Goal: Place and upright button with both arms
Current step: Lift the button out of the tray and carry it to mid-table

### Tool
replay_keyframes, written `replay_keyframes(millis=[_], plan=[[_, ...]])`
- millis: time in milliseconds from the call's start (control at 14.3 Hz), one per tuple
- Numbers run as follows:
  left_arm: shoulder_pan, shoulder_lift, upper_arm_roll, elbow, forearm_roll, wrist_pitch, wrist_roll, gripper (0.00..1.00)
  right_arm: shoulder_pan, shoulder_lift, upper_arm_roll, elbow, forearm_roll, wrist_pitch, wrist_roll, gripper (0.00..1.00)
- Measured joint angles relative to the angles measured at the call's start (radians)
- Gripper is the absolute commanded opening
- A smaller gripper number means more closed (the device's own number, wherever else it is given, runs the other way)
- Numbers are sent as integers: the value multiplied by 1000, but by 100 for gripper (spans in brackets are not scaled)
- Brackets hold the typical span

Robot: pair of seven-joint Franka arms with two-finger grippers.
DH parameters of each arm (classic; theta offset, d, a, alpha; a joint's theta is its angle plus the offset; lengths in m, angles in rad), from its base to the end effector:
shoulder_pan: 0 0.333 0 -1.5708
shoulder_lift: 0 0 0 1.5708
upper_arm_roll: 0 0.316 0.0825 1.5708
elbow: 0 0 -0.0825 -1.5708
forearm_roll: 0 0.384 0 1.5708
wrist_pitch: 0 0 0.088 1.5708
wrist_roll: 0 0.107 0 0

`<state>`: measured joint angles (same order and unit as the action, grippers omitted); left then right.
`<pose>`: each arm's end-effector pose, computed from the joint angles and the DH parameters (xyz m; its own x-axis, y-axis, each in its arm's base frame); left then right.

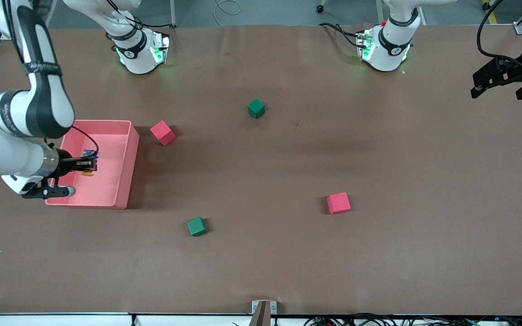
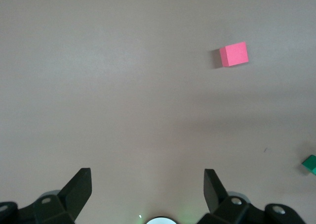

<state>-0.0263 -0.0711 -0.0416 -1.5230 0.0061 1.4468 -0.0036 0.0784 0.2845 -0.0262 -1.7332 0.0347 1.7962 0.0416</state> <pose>0.5176 -0.0354 0.6741 0.9980 -0.0634 -0.0051 -0.0634 -0.9979 -0.0090 0.6111 0.0360 0.3979 0.9754 0.0010 -0.2205 -0.0023 -0.9999 -0.0148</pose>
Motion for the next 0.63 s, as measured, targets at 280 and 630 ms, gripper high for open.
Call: replay_keyframes(millis=[280,630], plan=[[0,0,0,0,0,0,0,100,273,23,7,46,24,33,392,2],[0,16,0,0,0,12,0,100,522,205,6,104,112,247,658,3]])
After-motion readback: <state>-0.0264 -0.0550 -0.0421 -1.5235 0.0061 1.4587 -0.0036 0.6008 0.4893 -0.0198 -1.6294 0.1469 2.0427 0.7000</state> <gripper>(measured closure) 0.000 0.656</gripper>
